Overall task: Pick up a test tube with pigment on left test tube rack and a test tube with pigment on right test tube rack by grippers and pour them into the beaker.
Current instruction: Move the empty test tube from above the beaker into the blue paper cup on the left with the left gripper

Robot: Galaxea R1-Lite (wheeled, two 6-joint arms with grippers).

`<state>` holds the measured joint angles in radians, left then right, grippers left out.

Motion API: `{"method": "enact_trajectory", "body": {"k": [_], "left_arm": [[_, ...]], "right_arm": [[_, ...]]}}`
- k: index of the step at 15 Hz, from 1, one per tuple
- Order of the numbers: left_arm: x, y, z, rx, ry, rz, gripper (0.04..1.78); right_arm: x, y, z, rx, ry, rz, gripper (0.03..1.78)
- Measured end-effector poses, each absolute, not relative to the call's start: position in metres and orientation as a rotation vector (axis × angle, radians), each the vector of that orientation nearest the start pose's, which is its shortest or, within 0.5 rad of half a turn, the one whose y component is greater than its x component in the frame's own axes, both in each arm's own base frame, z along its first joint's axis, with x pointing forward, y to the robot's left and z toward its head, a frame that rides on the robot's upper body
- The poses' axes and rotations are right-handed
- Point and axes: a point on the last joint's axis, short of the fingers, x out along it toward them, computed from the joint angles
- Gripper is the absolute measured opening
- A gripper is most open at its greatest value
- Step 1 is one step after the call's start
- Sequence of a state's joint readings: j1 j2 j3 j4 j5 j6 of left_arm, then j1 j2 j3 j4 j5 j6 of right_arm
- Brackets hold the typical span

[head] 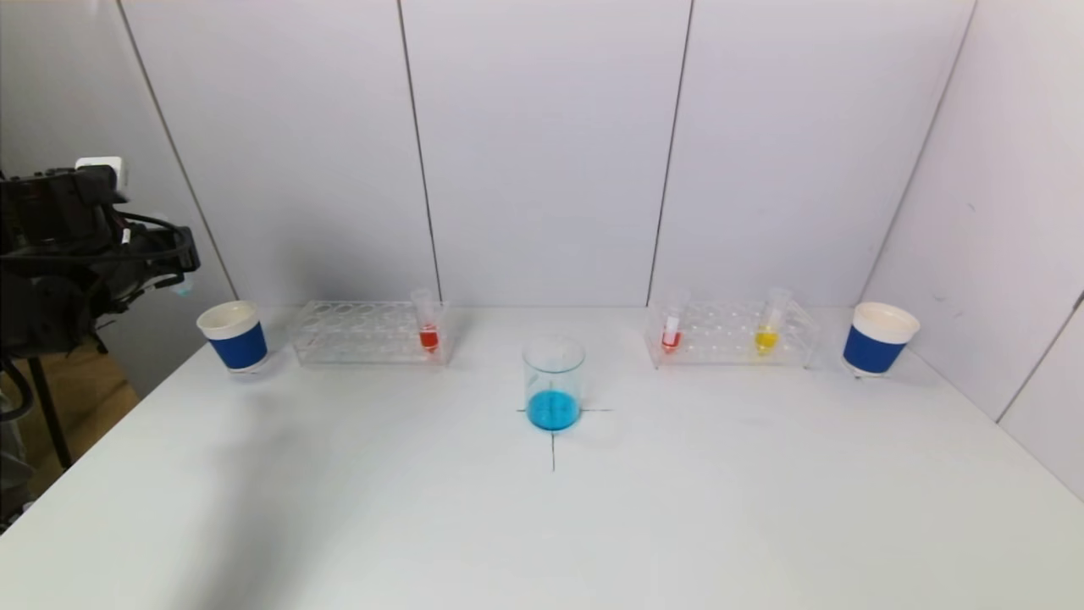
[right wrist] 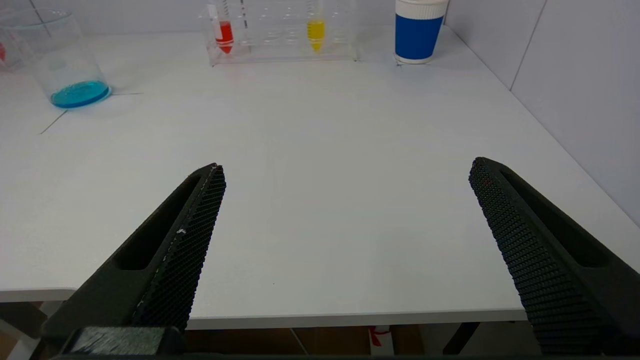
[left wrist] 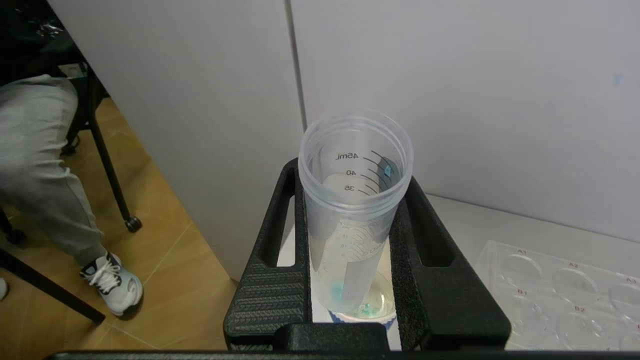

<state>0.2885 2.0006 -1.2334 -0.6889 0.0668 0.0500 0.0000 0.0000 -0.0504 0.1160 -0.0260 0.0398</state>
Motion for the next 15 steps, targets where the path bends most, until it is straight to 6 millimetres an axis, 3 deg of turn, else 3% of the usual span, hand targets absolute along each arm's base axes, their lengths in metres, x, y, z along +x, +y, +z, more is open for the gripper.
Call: {"method": "enact_trajectory", "body": {"k": [8, 15], "left_arm": [[0.416, 0.125, 0.164, 0.039, 0.083, 0.340, 0.46], [0.428, 0.119, 0.141, 0.032, 0.105, 0.308, 0.46]], "right_arm": [[-0.027, -0.001, 0.077, 0.039, 0.065, -0.027, 1.77], [-0.027, -0.001, 0.077, 0.039, 0.065, -0.027, 1.77]]}}
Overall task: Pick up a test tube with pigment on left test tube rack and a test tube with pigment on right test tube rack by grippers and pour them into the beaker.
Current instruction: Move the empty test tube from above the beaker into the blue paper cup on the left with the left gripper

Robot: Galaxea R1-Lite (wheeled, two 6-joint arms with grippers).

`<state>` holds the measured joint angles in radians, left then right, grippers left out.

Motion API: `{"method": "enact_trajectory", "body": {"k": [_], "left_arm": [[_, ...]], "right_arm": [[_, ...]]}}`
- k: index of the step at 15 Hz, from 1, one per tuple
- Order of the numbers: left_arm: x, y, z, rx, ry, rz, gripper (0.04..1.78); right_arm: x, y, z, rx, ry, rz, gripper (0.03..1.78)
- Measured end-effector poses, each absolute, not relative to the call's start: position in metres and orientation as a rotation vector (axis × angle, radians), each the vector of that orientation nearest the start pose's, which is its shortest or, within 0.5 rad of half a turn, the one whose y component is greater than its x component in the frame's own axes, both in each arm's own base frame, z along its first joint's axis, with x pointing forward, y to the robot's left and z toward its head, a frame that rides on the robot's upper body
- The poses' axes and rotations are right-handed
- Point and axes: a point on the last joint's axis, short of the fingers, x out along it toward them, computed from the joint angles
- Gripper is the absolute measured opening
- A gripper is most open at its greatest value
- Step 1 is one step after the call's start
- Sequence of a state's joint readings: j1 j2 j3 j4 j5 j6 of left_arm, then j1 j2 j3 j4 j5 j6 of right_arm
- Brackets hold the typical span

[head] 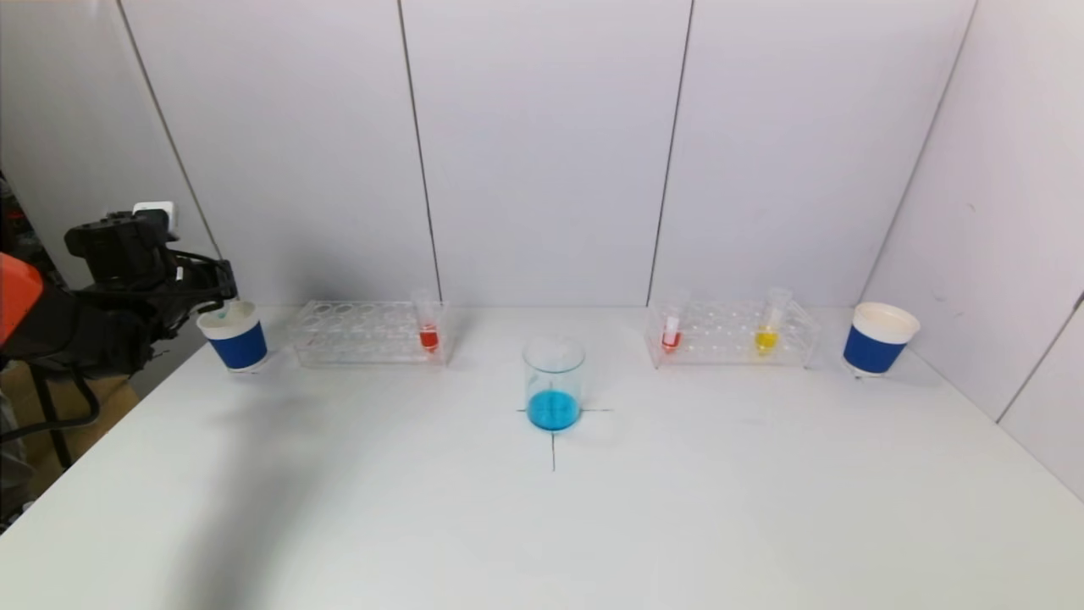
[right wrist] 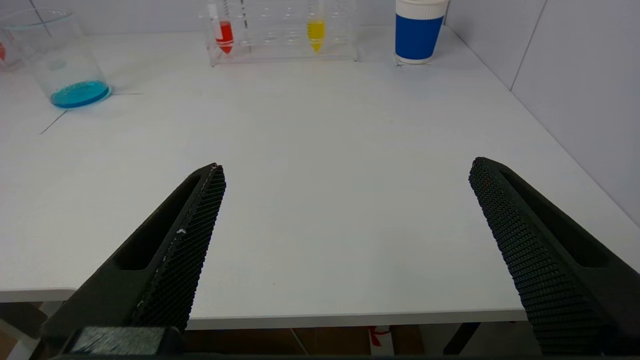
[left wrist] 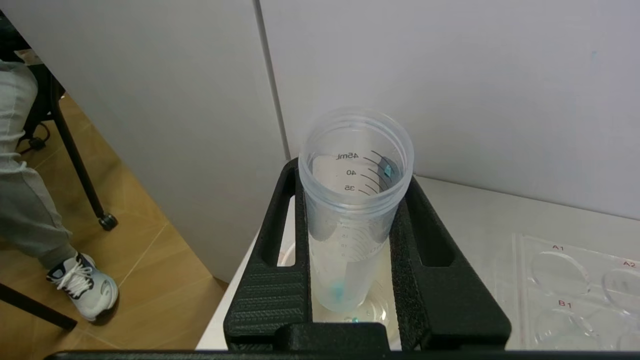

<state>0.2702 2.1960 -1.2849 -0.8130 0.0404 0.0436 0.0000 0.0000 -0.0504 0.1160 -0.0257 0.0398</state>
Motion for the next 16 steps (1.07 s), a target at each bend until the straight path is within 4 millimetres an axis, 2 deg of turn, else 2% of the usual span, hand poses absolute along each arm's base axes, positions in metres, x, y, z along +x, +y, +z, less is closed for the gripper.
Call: {"method": "enact_trajectory", "body": {"k": [7, 16], "left_arm": [[0.433, 0.117, 0.125, 0.026, 0.129, 0.299, 0.46], [0.432, 0.116, 0.114, 0.006, 0.160, 0.296, 0.46]], "right_arm": [[-0.027, -0.001, 0.077, 0.039, 0.065, -0.027, 1.77], [-0.027, -0.001, 0.077, 0.039, 0.065, -0.027, 1.77]]}}
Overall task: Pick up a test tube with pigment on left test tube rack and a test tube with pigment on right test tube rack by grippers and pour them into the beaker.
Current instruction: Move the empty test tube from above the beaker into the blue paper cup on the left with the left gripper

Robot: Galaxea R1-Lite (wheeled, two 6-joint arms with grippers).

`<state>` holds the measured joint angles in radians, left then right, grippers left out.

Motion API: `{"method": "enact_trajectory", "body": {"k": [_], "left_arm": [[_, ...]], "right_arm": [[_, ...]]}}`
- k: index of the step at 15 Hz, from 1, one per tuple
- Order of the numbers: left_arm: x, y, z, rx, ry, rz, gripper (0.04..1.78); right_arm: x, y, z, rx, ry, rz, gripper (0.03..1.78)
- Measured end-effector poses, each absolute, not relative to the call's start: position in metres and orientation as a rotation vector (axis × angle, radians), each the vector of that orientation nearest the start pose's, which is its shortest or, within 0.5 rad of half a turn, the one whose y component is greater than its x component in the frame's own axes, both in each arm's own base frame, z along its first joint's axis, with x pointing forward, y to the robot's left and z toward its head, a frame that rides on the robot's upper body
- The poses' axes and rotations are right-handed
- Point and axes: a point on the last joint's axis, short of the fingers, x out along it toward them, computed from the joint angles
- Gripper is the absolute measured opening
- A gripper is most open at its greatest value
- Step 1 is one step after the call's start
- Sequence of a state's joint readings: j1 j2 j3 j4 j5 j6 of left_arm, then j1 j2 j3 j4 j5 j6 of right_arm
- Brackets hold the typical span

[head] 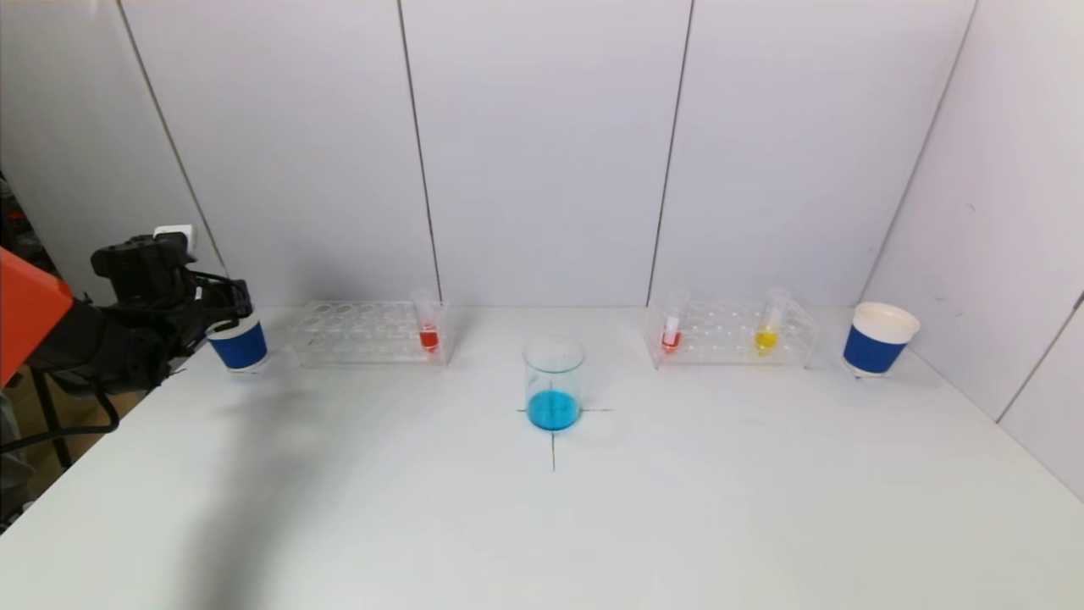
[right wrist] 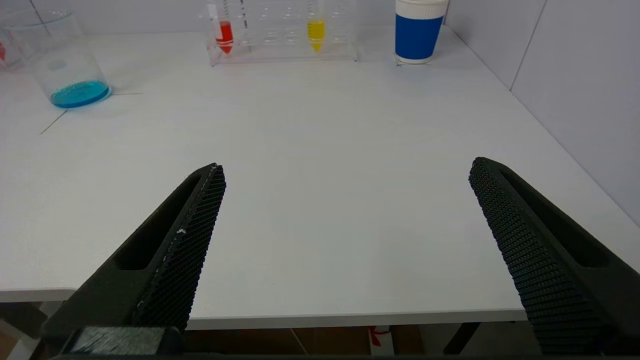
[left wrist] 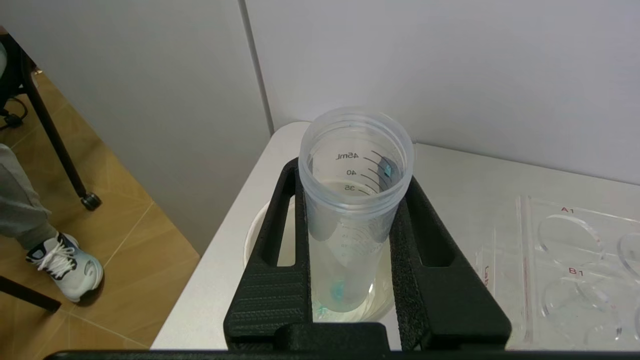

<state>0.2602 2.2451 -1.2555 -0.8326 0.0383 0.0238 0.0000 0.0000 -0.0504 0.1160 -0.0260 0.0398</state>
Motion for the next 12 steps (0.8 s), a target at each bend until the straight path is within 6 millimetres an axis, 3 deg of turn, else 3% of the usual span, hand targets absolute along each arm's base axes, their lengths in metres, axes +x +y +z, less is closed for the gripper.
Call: {"method": "enact_trajectory", "body": {"k": [12], "left_arm": [[0.4319, 0.1170, 0.1133, 0.005, 0.161, 0.298, 0.46]], "right_arm": [[-0.0271, -0.0006, 0.0775, 0.038, 0.065, -0.027, 1.77]]}}
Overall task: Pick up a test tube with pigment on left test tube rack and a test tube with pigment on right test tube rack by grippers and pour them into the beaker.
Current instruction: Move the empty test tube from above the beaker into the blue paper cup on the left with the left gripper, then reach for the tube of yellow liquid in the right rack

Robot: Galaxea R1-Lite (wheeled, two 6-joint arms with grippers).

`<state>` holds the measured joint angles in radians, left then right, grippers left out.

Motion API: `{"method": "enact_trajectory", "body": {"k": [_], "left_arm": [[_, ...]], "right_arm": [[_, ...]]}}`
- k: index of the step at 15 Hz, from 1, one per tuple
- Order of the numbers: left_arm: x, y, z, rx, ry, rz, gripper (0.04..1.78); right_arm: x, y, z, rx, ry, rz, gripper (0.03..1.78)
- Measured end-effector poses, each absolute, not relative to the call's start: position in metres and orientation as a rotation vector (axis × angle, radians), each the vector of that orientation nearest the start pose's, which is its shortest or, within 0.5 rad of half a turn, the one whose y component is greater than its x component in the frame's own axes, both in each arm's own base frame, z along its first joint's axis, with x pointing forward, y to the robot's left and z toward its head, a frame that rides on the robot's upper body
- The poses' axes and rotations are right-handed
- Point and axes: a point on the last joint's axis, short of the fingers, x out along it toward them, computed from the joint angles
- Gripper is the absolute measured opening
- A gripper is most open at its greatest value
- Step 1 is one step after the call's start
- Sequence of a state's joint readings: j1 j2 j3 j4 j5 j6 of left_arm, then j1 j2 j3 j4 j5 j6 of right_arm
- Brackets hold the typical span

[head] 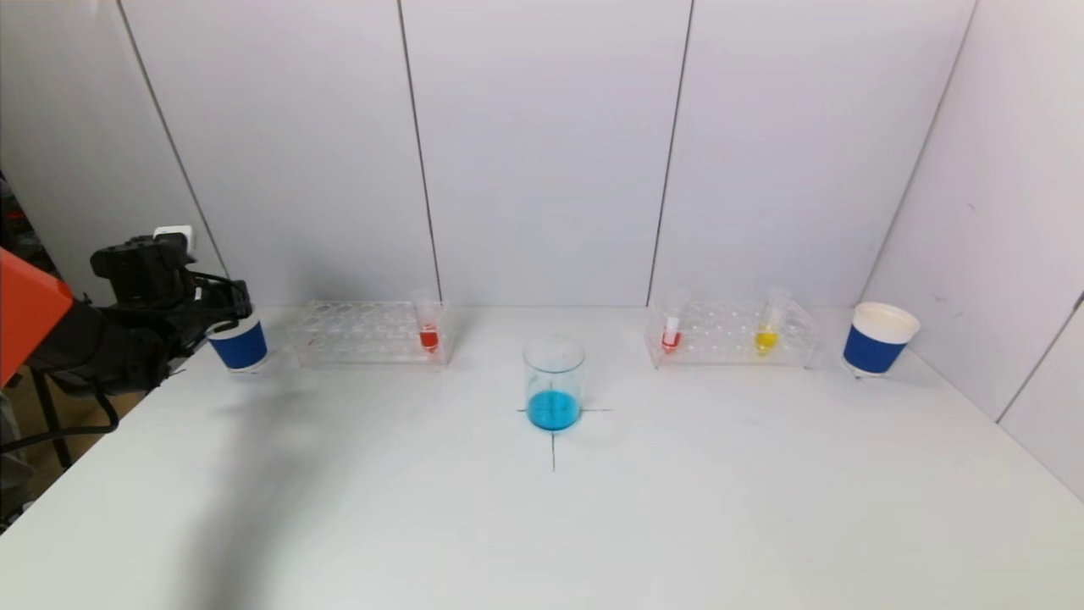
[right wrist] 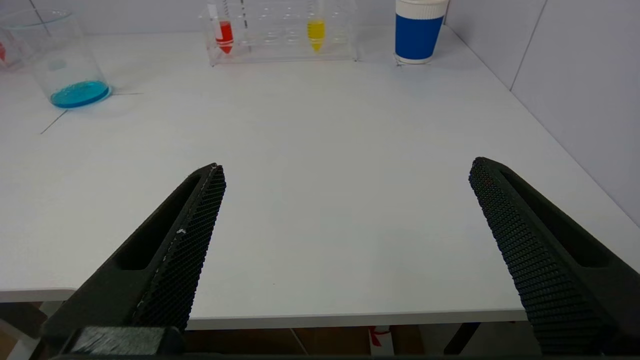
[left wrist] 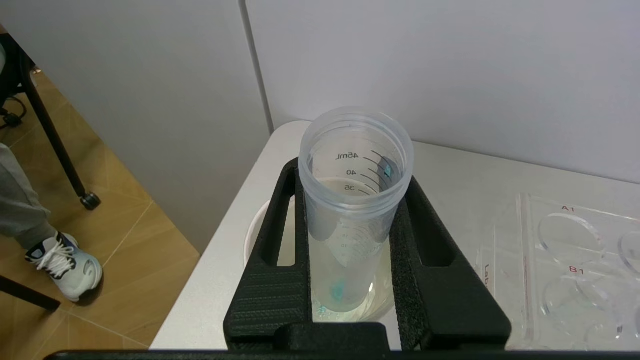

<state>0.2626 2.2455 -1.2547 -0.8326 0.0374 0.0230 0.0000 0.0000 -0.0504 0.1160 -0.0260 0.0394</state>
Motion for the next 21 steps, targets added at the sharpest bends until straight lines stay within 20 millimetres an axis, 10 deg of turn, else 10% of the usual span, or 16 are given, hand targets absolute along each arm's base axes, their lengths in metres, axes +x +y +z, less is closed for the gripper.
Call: {"method": "enact_trajectory", "body": {"k": [6, 14, 21], "left_arm": [[0.432, 0.118, 0.114, 0.006, 0.159, 0.300, 0.62], [0.430, 0.120, 0.116, 0.007, 0.155, 0.304, 1.66], [0.389, 0.102, 0.173, 0.014, 0.078, 0.175, 1.76]], "right_arm": [[-0.027, -0.001, 0.077, 0.038, 0.065, -0.027, 1.77], [-0.027, -0.001, 0.077, 0.039, 0.065, -0.027, 1.77], [-0.027, -0.001, 0.077, 0.039, 0.065, -0.027, 1.77]]}}
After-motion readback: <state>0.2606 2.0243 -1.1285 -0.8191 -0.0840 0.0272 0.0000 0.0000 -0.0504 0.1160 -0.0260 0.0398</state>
